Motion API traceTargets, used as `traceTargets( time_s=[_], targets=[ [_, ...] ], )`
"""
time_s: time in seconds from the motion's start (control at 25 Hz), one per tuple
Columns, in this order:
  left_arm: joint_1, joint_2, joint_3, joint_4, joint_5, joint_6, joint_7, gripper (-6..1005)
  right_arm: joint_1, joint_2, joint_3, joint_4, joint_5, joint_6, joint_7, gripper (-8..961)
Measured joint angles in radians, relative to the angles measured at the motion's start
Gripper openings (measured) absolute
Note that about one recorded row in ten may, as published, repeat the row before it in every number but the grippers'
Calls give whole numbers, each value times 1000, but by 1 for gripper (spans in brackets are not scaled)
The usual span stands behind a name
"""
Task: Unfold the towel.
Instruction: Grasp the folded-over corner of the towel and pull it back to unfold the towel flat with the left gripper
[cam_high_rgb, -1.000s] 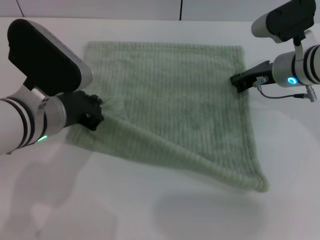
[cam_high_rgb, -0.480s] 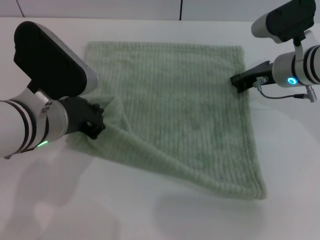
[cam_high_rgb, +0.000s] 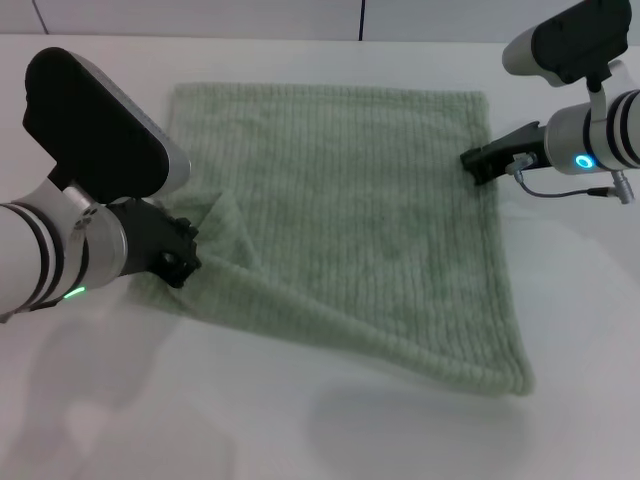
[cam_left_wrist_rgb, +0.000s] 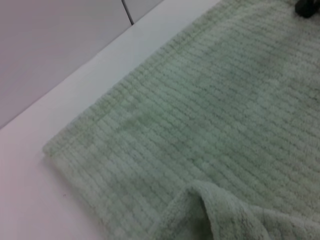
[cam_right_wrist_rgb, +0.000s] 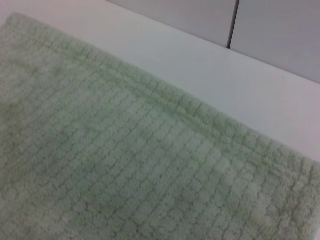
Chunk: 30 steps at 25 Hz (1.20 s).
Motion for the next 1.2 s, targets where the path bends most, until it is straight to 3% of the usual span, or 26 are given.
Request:
traceTargets(
  time_s=[1.04, 1.2],
  targets=[
    [-34, -3, -29, -12, -1, -144, 26, 145, 2, 0, 0, -1, 0, -1, -1, 0],
    [-38, -2, -32, -13, -1, -148, 28, 312, 2, 0, 0, 0, 0, -1, -1, 0]
  ],
)
